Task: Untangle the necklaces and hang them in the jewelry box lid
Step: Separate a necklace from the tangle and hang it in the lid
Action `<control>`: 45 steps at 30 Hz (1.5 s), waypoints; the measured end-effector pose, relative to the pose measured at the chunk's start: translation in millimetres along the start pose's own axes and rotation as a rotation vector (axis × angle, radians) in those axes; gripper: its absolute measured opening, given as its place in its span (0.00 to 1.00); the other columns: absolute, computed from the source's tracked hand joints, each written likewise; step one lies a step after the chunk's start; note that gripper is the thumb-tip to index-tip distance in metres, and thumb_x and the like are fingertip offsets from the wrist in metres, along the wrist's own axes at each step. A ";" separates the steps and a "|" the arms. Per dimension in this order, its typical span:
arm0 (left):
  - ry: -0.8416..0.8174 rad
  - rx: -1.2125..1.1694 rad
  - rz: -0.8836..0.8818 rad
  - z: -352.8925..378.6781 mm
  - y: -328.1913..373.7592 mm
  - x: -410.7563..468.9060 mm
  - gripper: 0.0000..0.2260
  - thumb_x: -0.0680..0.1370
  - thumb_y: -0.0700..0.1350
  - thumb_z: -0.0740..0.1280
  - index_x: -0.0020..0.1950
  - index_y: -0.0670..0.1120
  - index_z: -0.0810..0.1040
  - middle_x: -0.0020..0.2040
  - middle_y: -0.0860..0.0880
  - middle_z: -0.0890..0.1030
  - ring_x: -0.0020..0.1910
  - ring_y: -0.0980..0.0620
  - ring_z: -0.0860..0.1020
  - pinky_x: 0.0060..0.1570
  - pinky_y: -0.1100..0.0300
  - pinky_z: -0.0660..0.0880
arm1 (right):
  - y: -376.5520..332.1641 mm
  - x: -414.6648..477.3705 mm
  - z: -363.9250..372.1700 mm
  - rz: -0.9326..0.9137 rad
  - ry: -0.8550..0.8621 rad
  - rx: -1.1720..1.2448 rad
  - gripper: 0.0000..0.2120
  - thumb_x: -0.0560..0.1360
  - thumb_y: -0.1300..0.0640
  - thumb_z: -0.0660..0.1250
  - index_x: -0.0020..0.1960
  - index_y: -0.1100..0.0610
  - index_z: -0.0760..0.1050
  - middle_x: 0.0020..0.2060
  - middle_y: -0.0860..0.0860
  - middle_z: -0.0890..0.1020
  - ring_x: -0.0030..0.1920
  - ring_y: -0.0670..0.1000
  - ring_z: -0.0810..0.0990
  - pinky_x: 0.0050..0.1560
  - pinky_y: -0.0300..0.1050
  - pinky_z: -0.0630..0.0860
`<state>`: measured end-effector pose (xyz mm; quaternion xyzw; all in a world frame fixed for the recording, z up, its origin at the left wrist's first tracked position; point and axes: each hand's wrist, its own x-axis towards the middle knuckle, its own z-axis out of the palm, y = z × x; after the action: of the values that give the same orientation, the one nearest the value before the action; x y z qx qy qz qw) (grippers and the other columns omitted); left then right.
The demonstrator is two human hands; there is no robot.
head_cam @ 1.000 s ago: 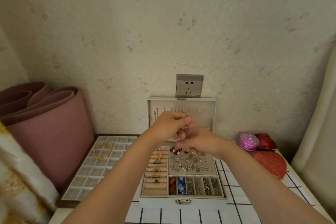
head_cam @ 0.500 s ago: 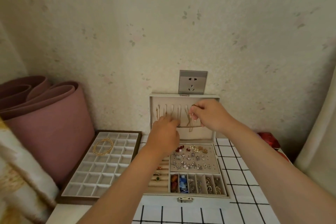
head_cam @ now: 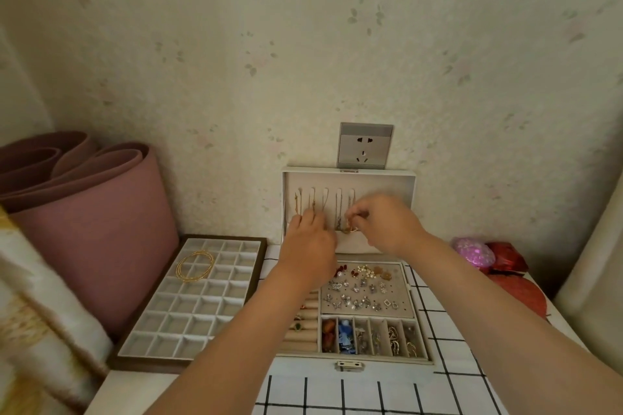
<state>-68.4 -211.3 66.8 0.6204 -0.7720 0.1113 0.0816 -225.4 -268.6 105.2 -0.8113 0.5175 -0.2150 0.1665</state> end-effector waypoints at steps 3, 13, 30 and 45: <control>0.041 -0.100 0.005 4.7 -1.1 -2.7 0.16 0.76 0.45 0.64 0.64 0.46 0.76 0.67 0.45 0.71 0.71 0.44 0.63 0.71 0.50 0.60 | 4.8 -5.9 7.7 -0.040 0.029 -0.102 0.09 0.77 0.59 0.69 0.55 0.49 0.84 0.52 0.46 0.85 0.51 0.47 0.83 0.54 0.47 0.80; -0.005 -0.149 -0.046 7.2 -1.4 3.9 0.15 0.77 0.45 0.63 0.63 0.46 0.74 0.60 0.48 0.77 0.64 0.46 0.68 0.64 0.53 0.63 | 8.6 -15.1 12.1 -0.010 0.086 -0.169 0.10 0.76 0.53 0.69 0.57 0.49 0.83 0.51 0.45 0.86 0.51 0.46 0.83 0.52 0.46 0.81; -0.053 -0.230 -0.071 0.6 -9.4 7.1 0.17 0.78 0.43 0.61 0.66 0.52 0.77 0.62 0.51 0.79 0.67 0.47 0.67 0.65 0.51 0.61 | 9.2 -11.8 17.1 0.008 0.089 -0.040 0.11 0.78 0.62 0.67 0.55 0.53 0.85 0.51 0.50 0.85 0.51 0.49 0.82 0.55 0.41 0.77; -0.045 -0.256 -0.065 -2.6 -8.7 -0.8 0.16 0.79 0.47 0.61 0.66 0.53 0.76 0.63 0.52 0.78 0.67 0.48 0.67 0.66 0.52 0.61 | 5.3 -13.7 20.2 -0.102 0.039 -0.260 0.09 0.77 0.60 0.67 0.50 0.48 0.84 0.47 0.47 0.84 0.48 0.50 0.81 0.48 0.48 0.80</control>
<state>-59.7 -211.5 69.7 0.6320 -0.7610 -0.0045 0.1463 -224.0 -257.3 82.9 -0.8469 0.5024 -0.1701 0.0384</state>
